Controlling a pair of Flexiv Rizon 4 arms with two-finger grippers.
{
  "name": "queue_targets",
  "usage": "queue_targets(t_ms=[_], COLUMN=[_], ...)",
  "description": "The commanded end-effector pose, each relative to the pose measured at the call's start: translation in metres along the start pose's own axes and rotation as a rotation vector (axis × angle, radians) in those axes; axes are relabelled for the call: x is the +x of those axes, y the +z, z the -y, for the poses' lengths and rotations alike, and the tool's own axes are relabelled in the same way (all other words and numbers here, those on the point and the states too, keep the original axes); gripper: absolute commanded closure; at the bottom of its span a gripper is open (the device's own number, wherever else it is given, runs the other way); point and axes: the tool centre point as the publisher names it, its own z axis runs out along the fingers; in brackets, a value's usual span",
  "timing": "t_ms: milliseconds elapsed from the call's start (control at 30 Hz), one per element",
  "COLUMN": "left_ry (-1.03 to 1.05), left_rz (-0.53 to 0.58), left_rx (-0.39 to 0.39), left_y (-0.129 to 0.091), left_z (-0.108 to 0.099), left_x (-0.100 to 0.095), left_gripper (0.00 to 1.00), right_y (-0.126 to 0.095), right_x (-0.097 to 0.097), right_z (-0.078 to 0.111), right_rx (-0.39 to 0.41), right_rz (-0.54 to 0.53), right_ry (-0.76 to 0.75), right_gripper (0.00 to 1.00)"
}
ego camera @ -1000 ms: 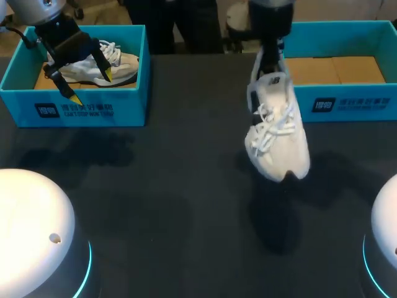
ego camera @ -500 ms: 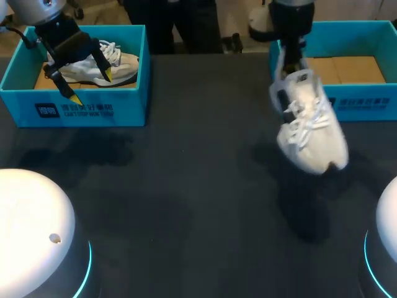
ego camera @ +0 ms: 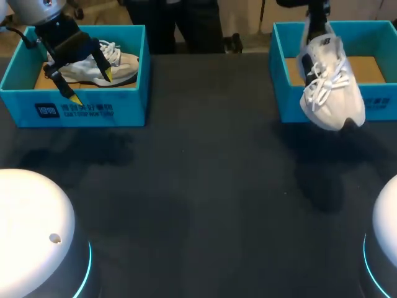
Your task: Take the shoe out of the shoebox, open the shoe tongue, remove and reinsert the insole, then place the shoe into the shoebox
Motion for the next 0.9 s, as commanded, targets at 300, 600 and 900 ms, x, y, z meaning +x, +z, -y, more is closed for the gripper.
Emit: queue_targets(t_ms=[300,600,900], left_ry=[0.001,0.001,0.001], left_rz=[-0.002,-0.002,-0.002], left_rx=[-0.001,-0.001,-0.001], left_y=[0.0,0.0,0.0], left_z=[0.0,0.0,0.0], left_x=[0.0,0.0,0.0], left_gripper=[0.0,0.0,0.0], right_y=[0.001,0.021,0.049], right_x=[-0.044,-0.108,-0.156], right_z=[0.036,0.1,0.144], right_rx=[0.042,0.101,0.065], right_rz=[0.059,0.104,0.092], right_ry=[-0.01,-0.021,-0.038], right_gripper=[1.0,1.0,1.0])
